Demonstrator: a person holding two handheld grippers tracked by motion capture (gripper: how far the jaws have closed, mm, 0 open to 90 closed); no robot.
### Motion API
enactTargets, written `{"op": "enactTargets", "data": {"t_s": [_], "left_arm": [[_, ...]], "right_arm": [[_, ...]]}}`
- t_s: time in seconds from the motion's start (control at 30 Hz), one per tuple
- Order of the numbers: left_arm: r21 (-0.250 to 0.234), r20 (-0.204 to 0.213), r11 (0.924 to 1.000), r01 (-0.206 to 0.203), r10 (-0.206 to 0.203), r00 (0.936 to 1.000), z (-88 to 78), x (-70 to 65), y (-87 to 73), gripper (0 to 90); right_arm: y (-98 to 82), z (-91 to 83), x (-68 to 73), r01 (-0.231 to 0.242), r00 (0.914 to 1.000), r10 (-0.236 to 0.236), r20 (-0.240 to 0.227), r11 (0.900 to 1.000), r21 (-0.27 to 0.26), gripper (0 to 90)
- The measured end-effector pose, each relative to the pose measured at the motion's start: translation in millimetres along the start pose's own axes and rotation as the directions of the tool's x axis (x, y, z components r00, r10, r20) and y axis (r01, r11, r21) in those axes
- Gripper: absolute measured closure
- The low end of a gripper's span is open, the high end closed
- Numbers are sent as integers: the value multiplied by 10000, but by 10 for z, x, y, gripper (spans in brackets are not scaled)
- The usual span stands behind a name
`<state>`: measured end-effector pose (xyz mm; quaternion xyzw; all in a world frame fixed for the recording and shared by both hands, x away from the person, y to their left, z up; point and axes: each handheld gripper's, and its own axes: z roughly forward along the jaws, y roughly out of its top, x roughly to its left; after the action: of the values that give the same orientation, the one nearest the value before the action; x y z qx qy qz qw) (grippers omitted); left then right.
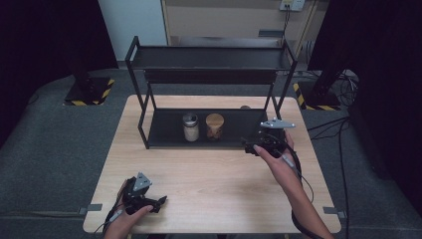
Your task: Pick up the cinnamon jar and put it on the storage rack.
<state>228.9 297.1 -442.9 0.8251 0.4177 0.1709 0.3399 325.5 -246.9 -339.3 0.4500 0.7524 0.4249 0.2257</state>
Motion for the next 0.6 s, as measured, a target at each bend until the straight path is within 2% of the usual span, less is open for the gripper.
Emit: {"op": "enactTargets", "data": {"t_s": [0.37,0.6], "left_arm": [[-4,-2,10000,1,-1,10000,0,0,-1,0],[-3,-7,10000,-1,1,10000,0,-1,-1,0]], "right_arm": [[-22,-62,-35,89,9998,-89,166,10000,0,31],[-54,-127,-90,-40,9995,40,299,10000,-22,31]]}}
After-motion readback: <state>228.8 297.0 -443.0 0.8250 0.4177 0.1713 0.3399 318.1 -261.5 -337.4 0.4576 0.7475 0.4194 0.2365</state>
